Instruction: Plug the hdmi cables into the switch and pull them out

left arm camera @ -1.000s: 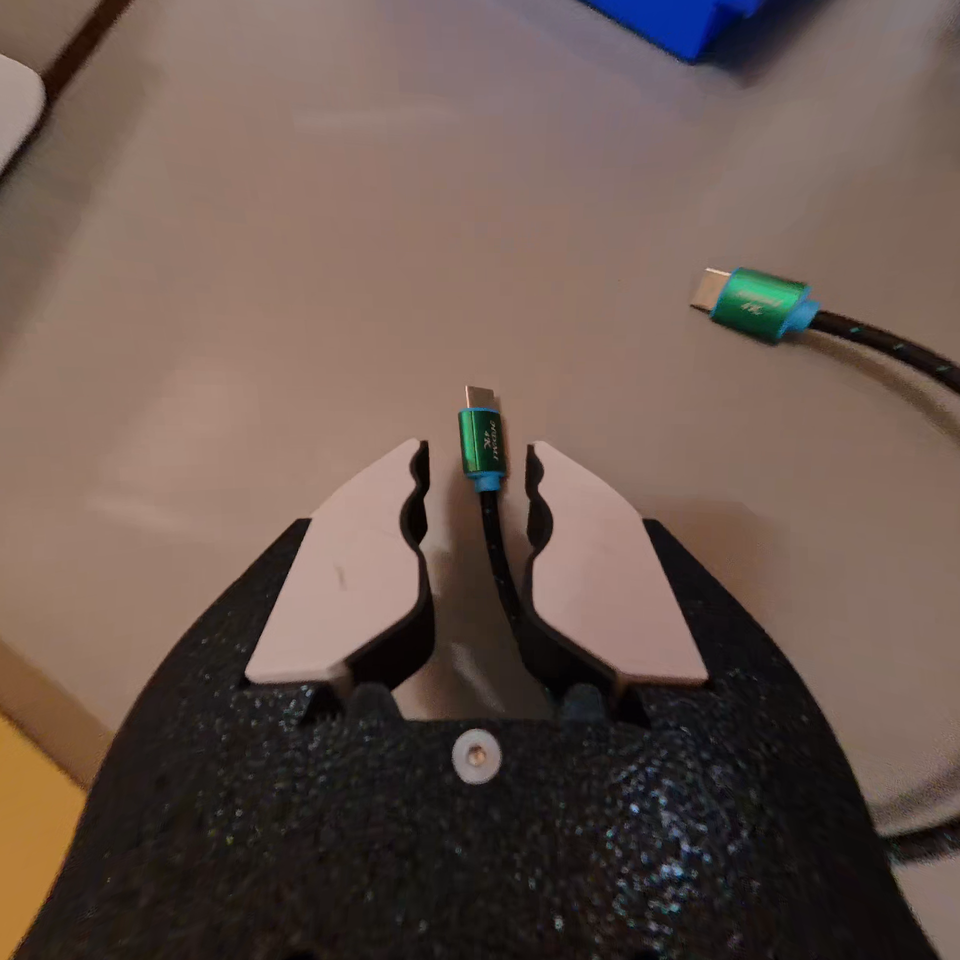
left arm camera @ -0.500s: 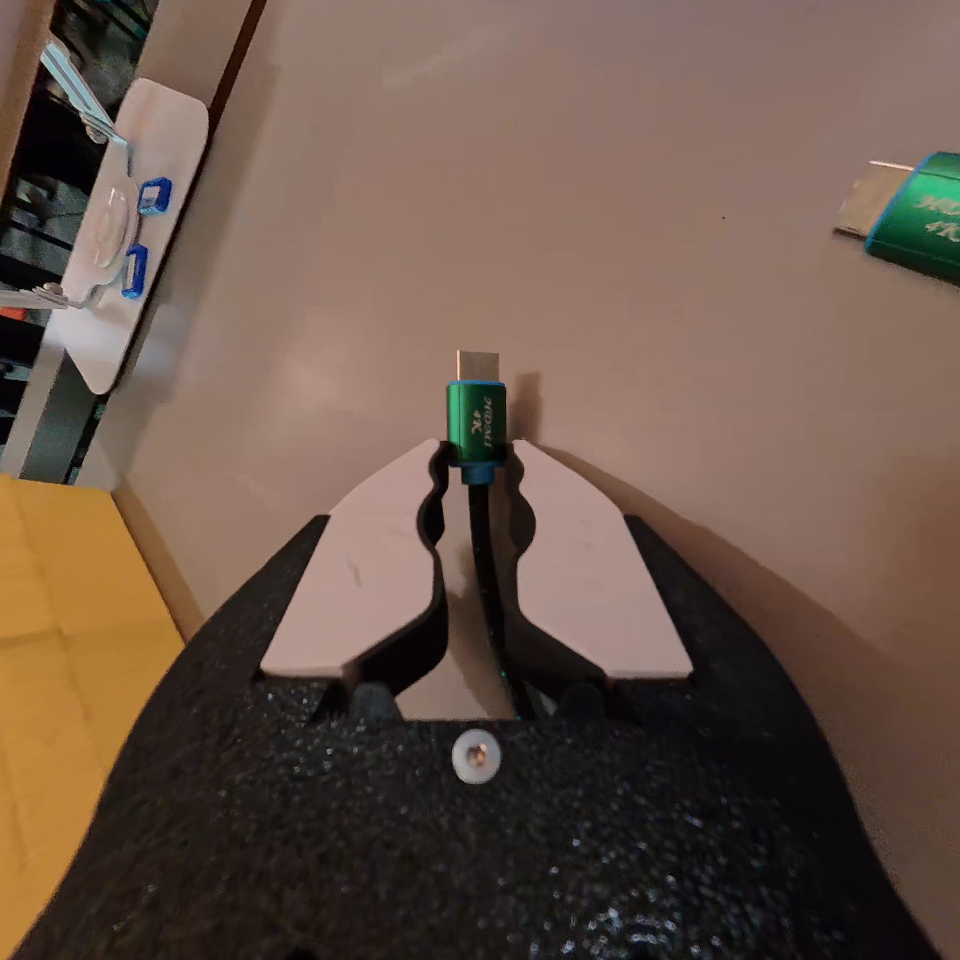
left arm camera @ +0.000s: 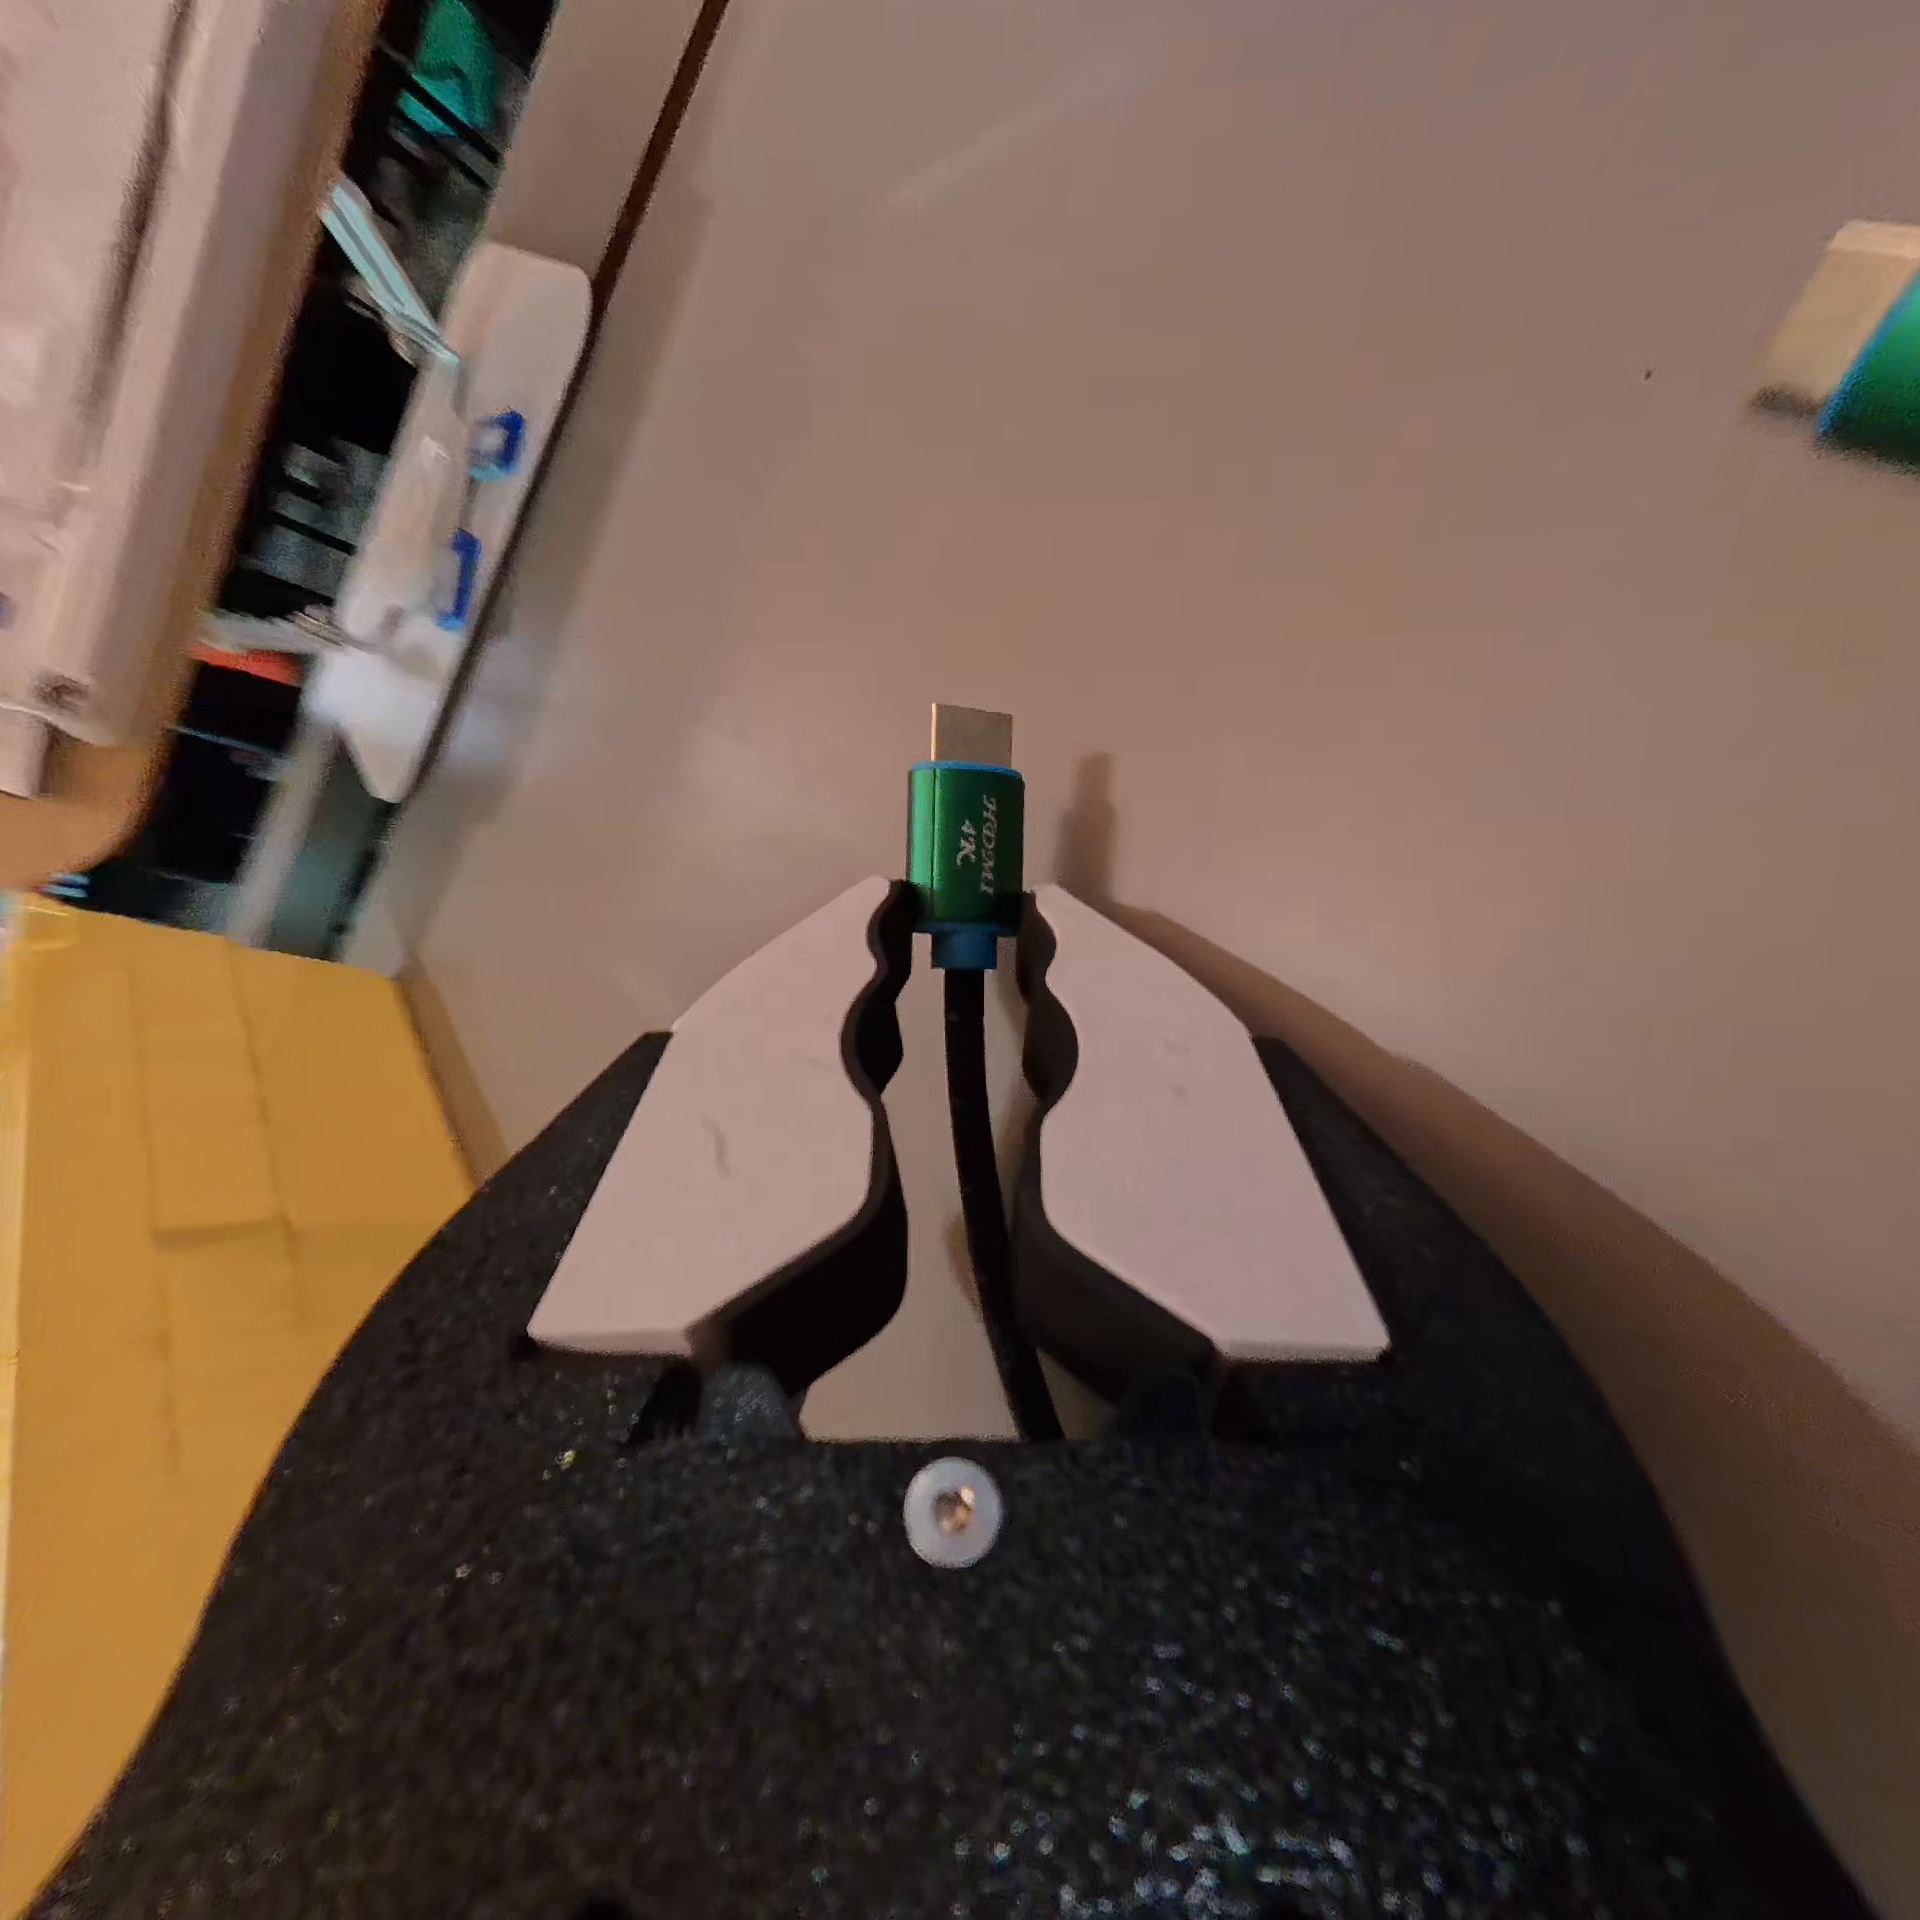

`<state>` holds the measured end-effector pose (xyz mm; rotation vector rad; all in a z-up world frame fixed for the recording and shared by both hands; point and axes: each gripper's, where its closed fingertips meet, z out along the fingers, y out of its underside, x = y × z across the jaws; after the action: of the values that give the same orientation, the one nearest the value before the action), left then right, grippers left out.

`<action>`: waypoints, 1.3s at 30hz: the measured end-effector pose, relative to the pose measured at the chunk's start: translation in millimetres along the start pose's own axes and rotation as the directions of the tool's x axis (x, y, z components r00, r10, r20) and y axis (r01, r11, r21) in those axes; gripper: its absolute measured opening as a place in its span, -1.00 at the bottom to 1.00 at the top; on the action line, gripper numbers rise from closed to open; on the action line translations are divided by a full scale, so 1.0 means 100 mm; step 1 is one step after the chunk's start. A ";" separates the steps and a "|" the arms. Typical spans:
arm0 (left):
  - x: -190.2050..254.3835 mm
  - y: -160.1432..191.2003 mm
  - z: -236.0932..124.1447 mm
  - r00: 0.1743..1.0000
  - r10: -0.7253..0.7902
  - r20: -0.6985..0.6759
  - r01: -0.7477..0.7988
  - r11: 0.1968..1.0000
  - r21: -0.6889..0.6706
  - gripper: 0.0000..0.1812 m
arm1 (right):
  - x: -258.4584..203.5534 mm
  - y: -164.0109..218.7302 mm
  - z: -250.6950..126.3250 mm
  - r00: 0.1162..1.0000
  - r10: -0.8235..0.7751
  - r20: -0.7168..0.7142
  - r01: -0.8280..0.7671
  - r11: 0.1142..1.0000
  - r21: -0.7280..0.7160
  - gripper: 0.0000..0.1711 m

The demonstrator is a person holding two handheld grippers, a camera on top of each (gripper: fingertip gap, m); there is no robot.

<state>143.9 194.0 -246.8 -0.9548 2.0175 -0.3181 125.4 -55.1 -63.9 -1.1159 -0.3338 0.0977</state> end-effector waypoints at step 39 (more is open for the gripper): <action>-0.19 -1.28 -1.96 0.727 0.055 -0.684 0.086 0.982 0.170 -0.83 | -0.08 0.21 0.17 0.999 -0.009 0.049 0.015 0.993 -0.117 -0.74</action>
<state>60.4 97.1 -49.9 -0.7903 2.5813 -0.9841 114.6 -32.8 -78.0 -1.2297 -0.3935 0.0957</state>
